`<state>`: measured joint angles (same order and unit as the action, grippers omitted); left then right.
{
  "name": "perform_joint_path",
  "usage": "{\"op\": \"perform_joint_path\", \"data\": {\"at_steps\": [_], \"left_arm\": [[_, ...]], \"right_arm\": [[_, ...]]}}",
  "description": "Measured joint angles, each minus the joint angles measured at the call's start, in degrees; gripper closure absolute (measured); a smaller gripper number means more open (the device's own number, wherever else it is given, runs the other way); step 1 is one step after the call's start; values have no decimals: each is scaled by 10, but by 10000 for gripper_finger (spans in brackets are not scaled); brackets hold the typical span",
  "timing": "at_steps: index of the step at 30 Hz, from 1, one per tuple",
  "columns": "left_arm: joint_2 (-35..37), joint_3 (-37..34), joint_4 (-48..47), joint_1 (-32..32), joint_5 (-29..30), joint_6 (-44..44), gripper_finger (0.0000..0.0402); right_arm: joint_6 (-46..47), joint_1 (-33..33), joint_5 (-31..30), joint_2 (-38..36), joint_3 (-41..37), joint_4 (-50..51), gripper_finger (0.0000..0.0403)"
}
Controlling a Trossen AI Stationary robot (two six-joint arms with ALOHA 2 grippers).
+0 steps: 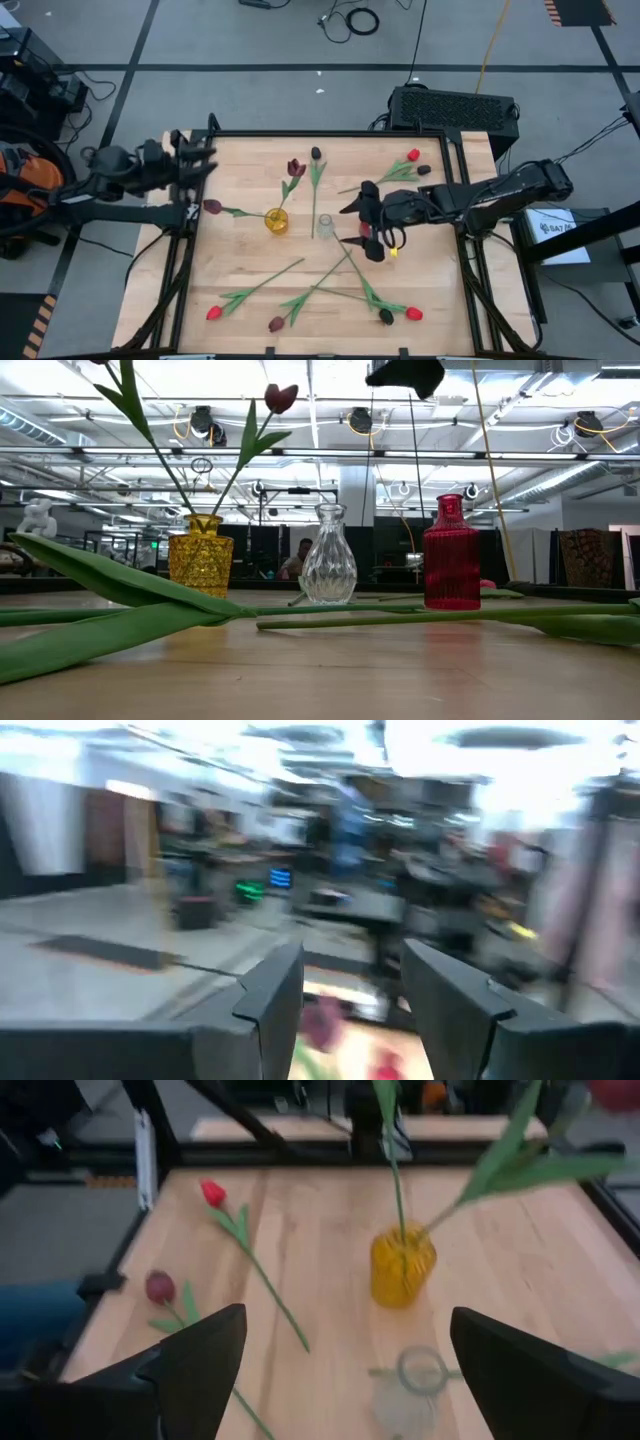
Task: Sort flowers into vase by color
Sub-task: Put the red tulip into the yellow vase
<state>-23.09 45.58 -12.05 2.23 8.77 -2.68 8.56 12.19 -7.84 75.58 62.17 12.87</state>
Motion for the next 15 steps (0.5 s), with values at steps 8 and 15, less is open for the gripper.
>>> {"op": "perform_joint_path", "data": {"at_steps": [8, 15], "left_arm": [[-19, -1, -59, -60, -82, -17, 281], [-40, -2, -60, -139, -53, -4, 335]], "right_arm": [[-1, 47, 2, 23, 0, -75, 60], [12, 69, -44, 39, 0, -52, 60]]}}
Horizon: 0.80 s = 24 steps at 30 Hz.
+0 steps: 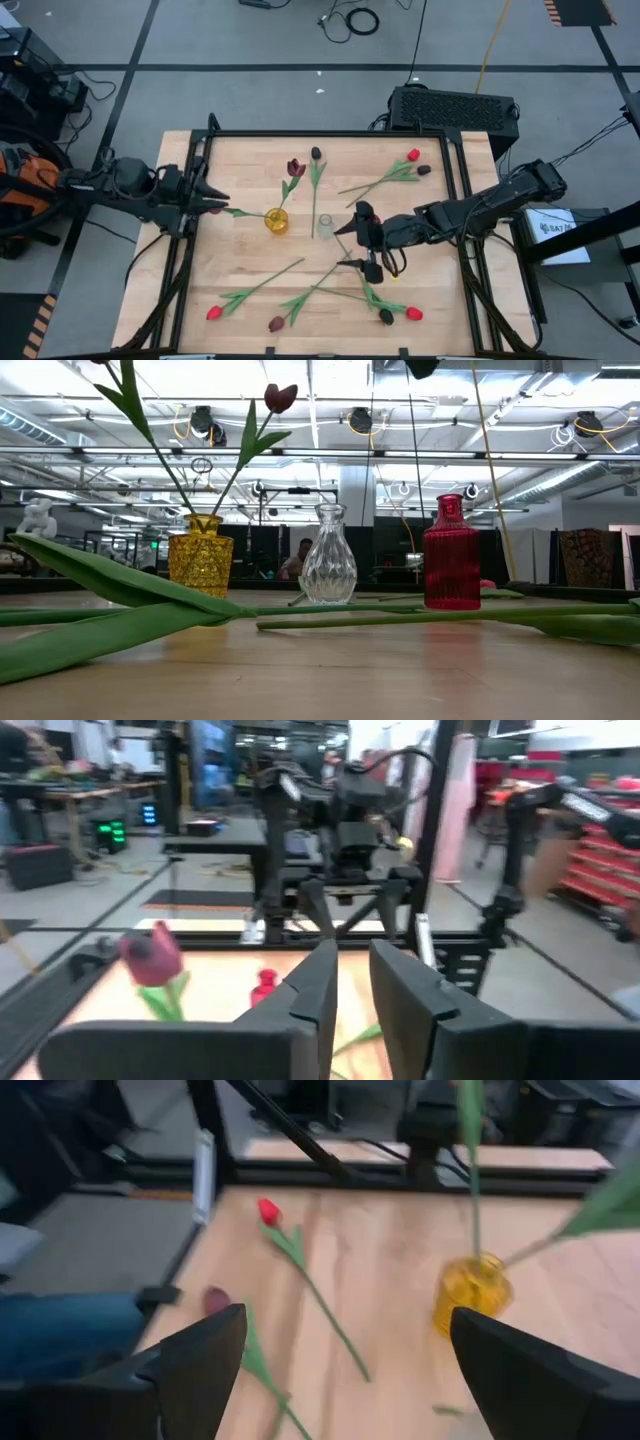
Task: Sort flowers into vase by color
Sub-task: Put the red tulip into the yellow vase
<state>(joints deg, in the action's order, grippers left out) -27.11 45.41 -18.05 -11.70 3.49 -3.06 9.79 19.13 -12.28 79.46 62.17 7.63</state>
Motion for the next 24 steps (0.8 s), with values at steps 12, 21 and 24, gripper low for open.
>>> {"op": "perform_joint_path", "data": {"at_steps": [12, 21, 24], "left_arm": [[3, 0, 12, -26, 138, 60, 368], [1, 0, 12, -26, 165, 69, 368], [1, 0, 9, -26, 165, 69, 368]], "right_arm": [[6, 17, -39, 35, 0, -78, 86], [-21, 16, 25, 189, 111, -54, 117], [-19, 28, 33, 229, 154, 21, 127]]}}
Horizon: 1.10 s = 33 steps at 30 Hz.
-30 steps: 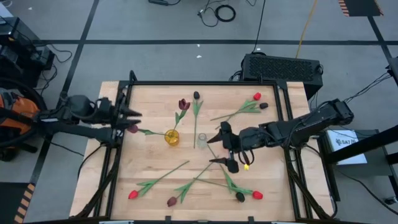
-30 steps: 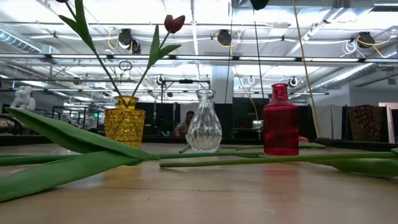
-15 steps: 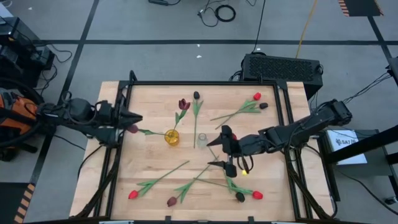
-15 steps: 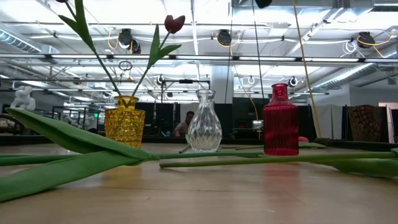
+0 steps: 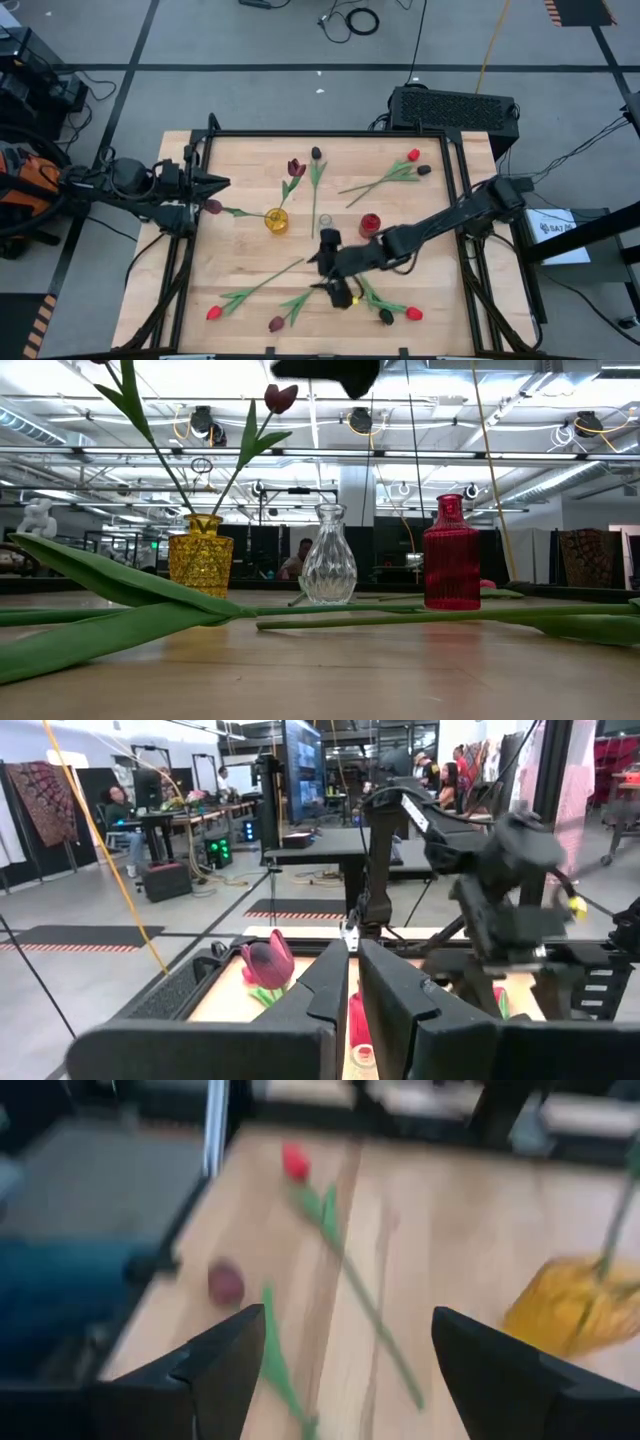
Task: Sort flowers into vase by color
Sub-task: Put the red tulip into the yellow vase
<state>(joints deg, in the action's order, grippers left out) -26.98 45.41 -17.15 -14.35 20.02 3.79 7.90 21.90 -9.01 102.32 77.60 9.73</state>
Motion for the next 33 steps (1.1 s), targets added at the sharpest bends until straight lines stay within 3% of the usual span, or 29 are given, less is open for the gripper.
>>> {"op": "perform_joint_path", "data": {"at_steps": [8, 12, 15, 25, 33], "left_arm": [[0, 0, -5, 0, 0, 1, 368], [0, 0, -4, 0, 3, 1, 368], [0, 0, -4, 0, 5, 1, 368], [0, 0, -6, 0, 5, 0, 368], [0, 0, -22, 0, 5, -4, 368]], "right_arm": [[47, 40, -1, 67, 29, 55, 154], [49, 46, 0, 109, 29, 12, 163], [36, 44, 0, 142, 41, -7, 168], [-26, 26, 1, 227, 124, 86, 186], [-32, 17, 1, 243, 130, 89, 210]]}}
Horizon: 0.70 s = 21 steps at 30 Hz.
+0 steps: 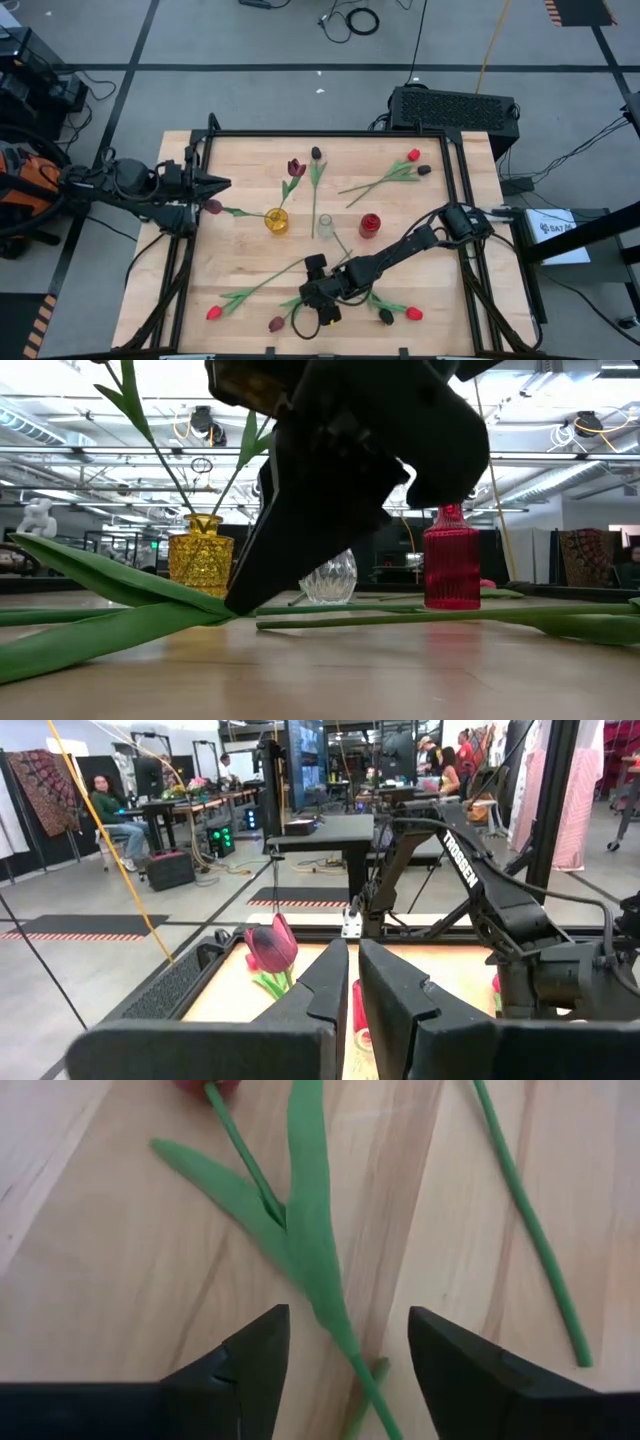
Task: Sort flowers into vase by color
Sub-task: Put the red tulip into the yellow vase
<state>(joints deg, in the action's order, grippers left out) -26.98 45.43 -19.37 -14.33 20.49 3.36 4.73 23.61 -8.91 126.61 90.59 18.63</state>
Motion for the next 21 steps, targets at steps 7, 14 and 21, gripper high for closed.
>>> {"op": "perform_joint_path", "data": {"at_steps": [7, 14, 21], "left_arm": [[0, 0, -2, 0, 0, 0, 368], [0, 0, -3, 0, 0, 0, 368], [-3, 0, -5, 0, 0, 0, 368]], "right_arm": [[-7, 0, 3, 9, 0, 3, 251], [-4, 1, 2, 24, 2, -7, 278], [-9, 2, 4, 23, 1, -5, 351]]}}
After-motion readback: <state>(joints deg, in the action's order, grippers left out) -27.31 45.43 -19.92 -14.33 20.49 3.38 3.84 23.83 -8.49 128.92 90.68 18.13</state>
